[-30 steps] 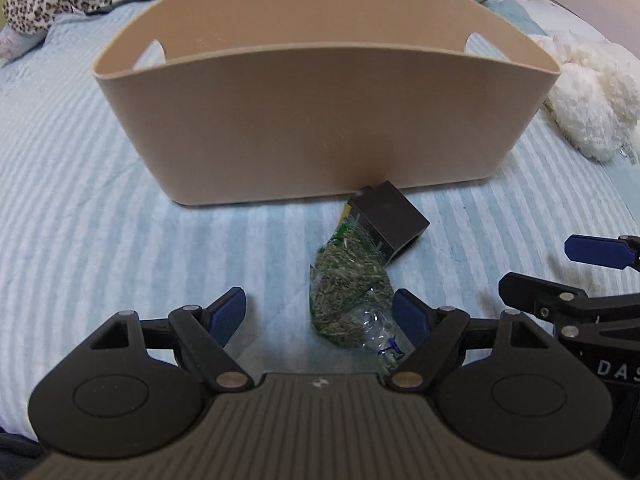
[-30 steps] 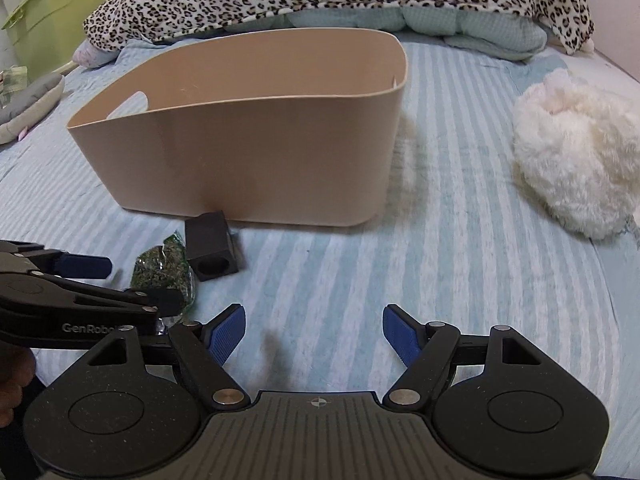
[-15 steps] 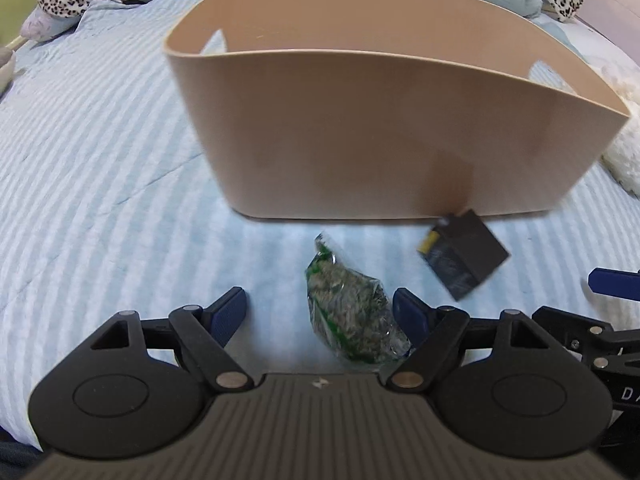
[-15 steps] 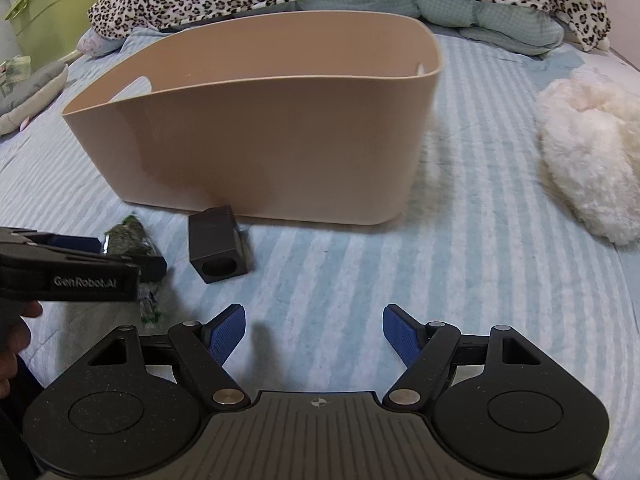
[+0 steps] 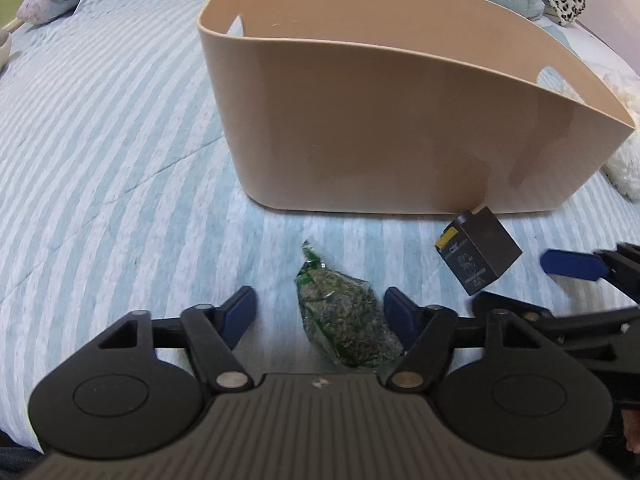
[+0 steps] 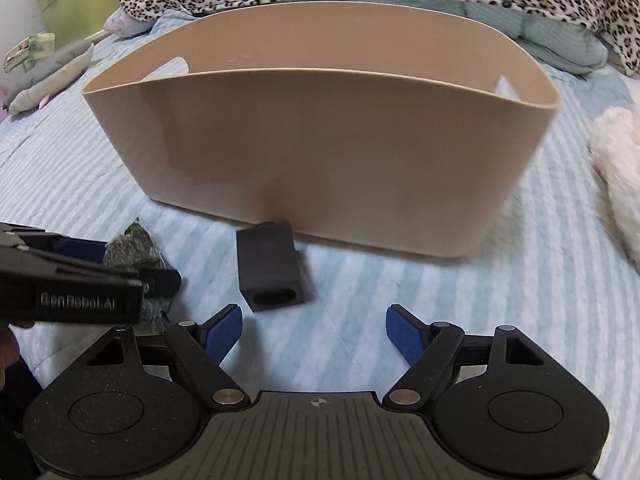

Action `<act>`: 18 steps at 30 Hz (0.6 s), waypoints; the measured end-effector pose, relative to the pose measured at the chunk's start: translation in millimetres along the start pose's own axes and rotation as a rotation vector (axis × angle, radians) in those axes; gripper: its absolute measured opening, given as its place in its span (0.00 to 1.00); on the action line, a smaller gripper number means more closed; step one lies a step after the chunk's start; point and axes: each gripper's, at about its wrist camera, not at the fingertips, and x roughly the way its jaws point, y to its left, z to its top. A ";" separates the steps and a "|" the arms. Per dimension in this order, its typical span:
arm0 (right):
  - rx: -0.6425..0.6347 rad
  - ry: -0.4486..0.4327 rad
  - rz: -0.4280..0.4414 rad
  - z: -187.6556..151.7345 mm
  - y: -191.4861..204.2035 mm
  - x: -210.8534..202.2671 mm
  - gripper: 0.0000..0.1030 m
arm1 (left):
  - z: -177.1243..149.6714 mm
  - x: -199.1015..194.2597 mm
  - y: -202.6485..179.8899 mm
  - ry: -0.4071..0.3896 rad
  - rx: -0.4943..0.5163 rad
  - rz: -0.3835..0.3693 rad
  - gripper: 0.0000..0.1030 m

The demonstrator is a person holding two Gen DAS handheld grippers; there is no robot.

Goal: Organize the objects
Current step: 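Grasp the herb bag with the left tool while the right tool grasps the black box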

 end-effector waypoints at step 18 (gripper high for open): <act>-0.066 -0.055 0.053 4.2 18.0 3.7 0.29 | 6.5 -11.5 17.5 -0.008 -0.067 -0.048 0.31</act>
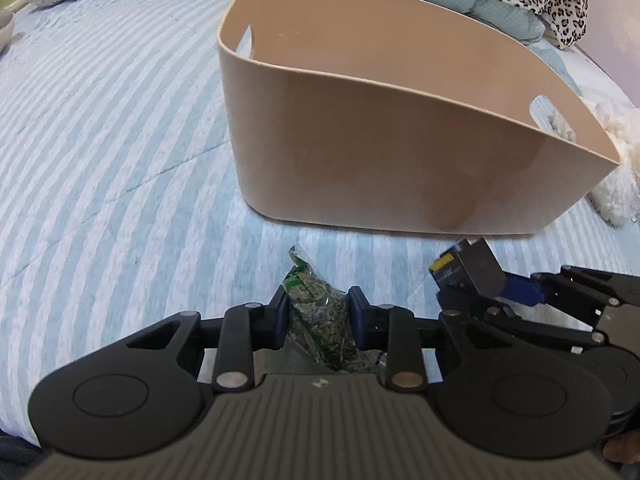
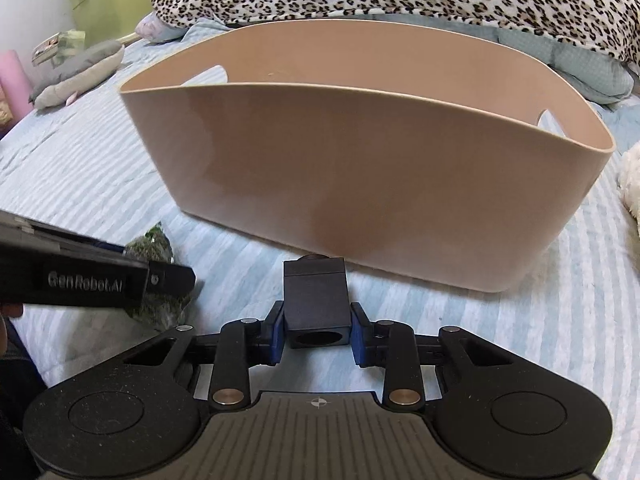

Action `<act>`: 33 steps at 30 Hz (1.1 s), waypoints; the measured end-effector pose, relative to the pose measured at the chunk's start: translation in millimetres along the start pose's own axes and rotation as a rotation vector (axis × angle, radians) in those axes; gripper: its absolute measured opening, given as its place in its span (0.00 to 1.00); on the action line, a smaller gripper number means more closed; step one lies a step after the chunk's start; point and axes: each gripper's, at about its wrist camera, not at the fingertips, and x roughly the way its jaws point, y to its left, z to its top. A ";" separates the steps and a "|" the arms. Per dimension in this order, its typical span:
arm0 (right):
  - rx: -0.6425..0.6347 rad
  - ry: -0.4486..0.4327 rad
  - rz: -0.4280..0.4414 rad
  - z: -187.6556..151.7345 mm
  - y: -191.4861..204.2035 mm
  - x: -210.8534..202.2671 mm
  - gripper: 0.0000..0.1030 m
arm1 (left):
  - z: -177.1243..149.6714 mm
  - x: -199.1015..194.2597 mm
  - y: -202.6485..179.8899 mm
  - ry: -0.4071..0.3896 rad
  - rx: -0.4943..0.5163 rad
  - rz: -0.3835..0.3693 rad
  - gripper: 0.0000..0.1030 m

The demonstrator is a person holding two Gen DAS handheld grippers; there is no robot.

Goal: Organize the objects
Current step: 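Grasp the herb bag with the left tool while the right tool grasps the black box, then lift both items over the basket and open both tools to release them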

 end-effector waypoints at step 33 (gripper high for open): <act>0.044 -0.311 -0.040 39.6 -25.1 -138.6 0.29 | 44.7 -98.5 -52.4 -0.288 0.134 -0.001 0.31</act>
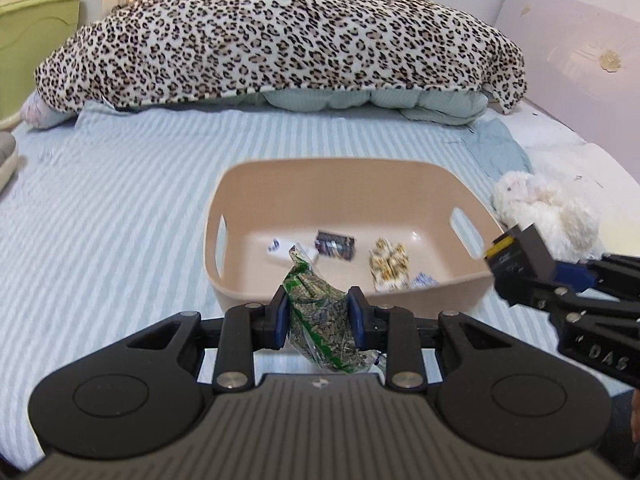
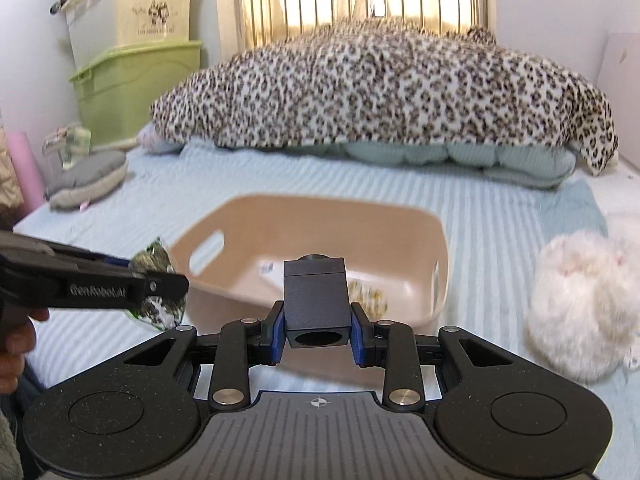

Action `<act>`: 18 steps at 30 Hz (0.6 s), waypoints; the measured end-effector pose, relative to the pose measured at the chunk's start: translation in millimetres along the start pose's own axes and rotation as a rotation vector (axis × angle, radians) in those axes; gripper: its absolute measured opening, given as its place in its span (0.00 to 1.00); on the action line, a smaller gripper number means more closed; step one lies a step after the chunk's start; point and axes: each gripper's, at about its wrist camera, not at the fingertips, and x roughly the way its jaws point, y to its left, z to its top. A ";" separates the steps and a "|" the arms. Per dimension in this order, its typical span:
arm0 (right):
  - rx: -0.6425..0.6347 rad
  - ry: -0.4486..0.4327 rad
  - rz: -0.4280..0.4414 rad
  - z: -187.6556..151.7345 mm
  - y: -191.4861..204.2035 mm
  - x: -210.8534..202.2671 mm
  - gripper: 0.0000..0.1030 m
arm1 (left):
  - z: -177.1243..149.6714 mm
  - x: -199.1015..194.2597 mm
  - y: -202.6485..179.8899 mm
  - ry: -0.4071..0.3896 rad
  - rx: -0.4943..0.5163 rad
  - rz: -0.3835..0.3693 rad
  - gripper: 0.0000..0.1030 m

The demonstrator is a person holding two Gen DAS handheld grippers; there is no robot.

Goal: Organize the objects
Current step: 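Lift both items over the basket and open both tools to release them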

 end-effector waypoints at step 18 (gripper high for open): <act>-0.007 0.028 -0.089 35.6 -36.2 102.1 0.29 | 51.3 128.3 -1.0 0.100 0.038 0.095 0.31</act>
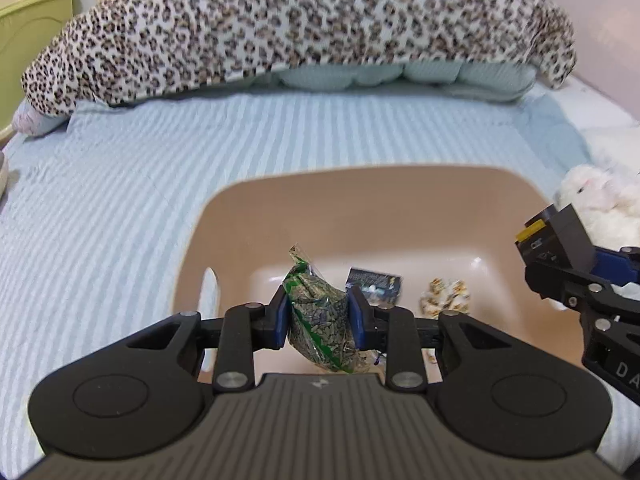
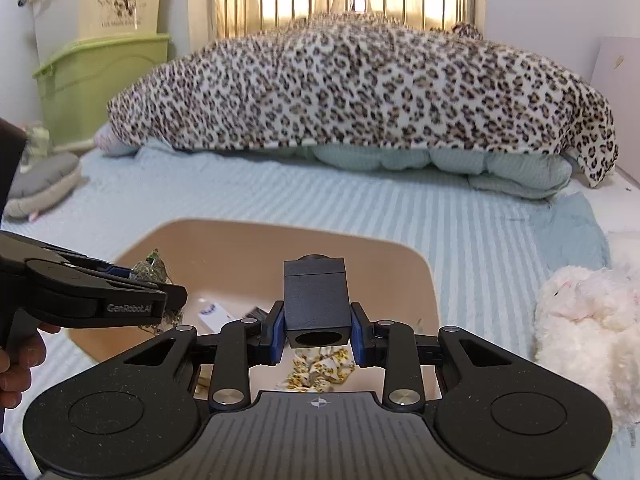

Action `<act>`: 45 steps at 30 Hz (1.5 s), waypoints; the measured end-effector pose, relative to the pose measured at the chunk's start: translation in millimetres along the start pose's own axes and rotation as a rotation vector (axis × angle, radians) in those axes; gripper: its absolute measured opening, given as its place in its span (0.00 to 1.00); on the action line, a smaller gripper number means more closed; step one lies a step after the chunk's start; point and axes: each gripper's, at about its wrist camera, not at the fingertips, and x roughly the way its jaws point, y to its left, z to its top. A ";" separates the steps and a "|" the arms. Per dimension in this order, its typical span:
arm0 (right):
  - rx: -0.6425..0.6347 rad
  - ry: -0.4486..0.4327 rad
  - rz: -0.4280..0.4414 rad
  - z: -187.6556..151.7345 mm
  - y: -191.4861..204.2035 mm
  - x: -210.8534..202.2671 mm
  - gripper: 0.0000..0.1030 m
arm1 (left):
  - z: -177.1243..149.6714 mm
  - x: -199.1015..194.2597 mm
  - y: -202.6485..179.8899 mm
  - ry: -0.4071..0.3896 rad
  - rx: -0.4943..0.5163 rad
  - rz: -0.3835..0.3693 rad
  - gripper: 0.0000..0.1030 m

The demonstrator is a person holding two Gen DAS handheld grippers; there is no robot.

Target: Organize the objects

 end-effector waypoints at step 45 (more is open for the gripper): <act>0.028 0.092 0.008 -60.9 32.5 -136.9 0.85 | -100.6 -150.1 -10.4 -0.030 0.027 0.031 0.68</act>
